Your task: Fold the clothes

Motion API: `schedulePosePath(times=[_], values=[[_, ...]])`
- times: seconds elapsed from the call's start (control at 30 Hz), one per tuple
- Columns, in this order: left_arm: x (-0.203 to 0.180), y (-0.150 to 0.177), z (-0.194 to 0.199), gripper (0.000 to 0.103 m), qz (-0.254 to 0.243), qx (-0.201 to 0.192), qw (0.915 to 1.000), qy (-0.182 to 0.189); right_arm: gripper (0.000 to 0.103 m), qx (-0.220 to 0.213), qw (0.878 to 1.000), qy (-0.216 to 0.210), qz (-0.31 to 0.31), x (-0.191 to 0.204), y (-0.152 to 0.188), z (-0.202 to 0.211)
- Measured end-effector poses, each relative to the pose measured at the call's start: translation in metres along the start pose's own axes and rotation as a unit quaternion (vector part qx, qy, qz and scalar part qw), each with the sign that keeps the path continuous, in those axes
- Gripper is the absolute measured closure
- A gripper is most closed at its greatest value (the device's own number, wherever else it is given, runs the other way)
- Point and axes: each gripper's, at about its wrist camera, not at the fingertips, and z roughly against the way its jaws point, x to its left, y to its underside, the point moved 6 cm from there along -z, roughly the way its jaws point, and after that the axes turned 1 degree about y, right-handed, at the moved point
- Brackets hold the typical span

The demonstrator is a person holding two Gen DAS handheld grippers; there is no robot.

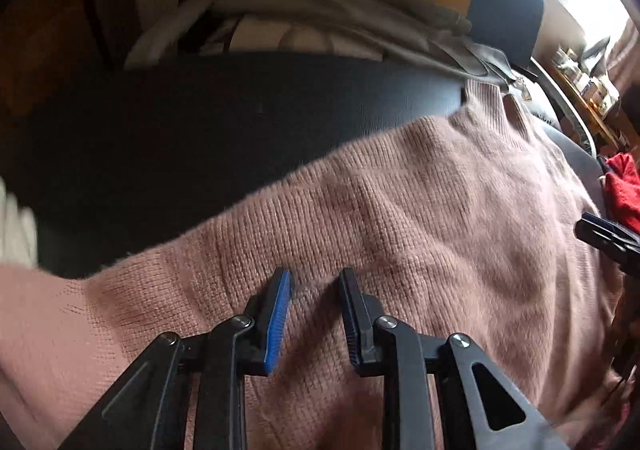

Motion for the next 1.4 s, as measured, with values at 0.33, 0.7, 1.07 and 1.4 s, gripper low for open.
schedulePosePath(times=[0.33,0.7,1.07,1.4], values=[[0.018,-0.048,-0.024,0.054,-0.119,-0.115,0.9843,-0.062,0.000,-0.030,0.990,0.079,0.110,-0.025,-0.036,-0.037],[-0.003,-0.060,0.016,0.057,-0.030,-0.107,0.9935,-0.027,0.006,-0.032,0.994,0.041,0.094,-0.022,-0.032,0.027],[-0.130,0.105,0.103,0.057,-0.100,-0.101,0.9778,0.154,0.000,-0.107,0.985,-0.002,-0.138,-0.098,0.151,0.223],[-0.185,0.191,0.093,0.057,-0.124,-0.053,0.9754,0.175,0.016,-0.100,0.993,0.016,-0.061,-0.047,0.246,0.222]])
